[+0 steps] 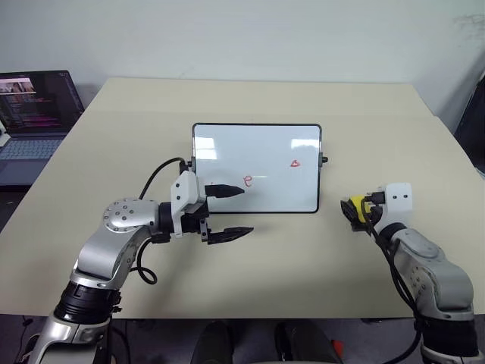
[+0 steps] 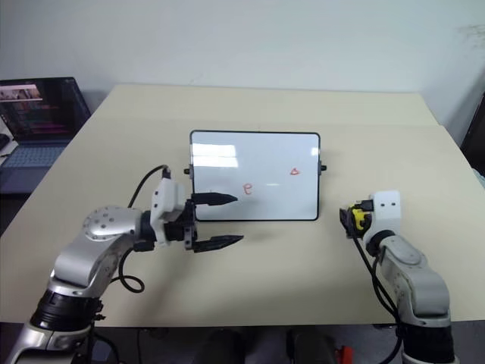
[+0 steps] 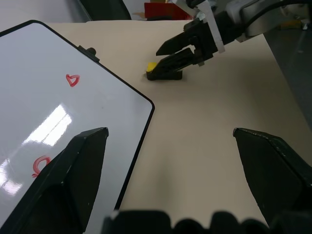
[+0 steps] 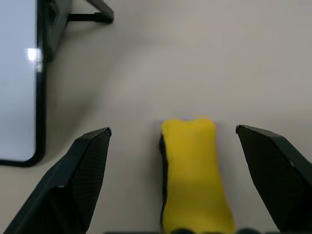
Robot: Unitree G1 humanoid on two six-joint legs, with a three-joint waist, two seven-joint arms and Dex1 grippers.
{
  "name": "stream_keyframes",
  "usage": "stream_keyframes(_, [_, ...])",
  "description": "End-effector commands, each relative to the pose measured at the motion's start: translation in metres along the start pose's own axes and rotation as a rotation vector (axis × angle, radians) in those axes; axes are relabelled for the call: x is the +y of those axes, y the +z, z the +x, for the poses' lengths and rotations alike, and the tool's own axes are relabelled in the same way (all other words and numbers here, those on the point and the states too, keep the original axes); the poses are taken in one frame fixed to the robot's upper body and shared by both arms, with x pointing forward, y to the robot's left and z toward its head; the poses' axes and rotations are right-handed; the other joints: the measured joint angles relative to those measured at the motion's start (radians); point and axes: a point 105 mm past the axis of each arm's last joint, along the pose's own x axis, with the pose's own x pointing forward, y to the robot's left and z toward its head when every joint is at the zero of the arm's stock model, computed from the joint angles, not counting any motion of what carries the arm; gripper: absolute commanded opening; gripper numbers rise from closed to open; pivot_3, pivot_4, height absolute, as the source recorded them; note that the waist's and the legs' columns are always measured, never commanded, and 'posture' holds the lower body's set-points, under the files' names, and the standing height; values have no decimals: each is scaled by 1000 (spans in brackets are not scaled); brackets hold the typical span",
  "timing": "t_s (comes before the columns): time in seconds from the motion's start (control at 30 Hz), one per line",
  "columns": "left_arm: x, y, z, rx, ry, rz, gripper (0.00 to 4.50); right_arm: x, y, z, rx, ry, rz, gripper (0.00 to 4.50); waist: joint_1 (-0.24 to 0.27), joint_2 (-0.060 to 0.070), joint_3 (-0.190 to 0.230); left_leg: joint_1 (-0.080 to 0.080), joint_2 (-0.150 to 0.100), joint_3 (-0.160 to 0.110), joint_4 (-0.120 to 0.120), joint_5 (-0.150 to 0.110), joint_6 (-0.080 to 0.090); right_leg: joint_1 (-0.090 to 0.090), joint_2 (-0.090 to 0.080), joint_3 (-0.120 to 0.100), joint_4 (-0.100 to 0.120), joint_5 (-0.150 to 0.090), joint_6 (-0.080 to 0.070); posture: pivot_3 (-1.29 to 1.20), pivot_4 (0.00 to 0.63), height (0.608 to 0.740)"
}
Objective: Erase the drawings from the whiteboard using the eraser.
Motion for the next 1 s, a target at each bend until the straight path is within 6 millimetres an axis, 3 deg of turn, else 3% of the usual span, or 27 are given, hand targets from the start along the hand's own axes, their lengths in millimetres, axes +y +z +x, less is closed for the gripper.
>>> stream_keyframes(0.03, [3,8,-4,-14,12,54,4500,-7,10,3,-45,-13,-15,4472,0,0,0,0,0,0,0,0,0,0,0,0,0,0,0,0,150,740])
stream_keyframes(0.5, [1,1,-11,-7,32,49,4500,-15,1,8,-23,-26,-2,4472,0,0,0,0,0,0,0,0,0,0,0,0,0,0,-1,0,150,740])
stream_keyframes(0.8, [0,0,-11,-7,36,43,4500,-18,0,7,-21,-38,3,1369,0,0,0,0,0,0,0,0,0,0,0,0,0,0,-1,0,150,740])
stream_keyframes(0.83, [0,0,-11,-6,36,41,4500,-18,0,7,-23,-37,4,1157,0,0,0,0,0,0,0,0,0,0,0,0,0,0,-1,0,150,740])
stream_keyframes(1.0, [-2,-1,-11,-2,38,25,4500,-17,2,4,-32,-32,3,1143,0,0,0,0,0,0,0,0,0,0,0,0,0,0,-1,0,150,740])
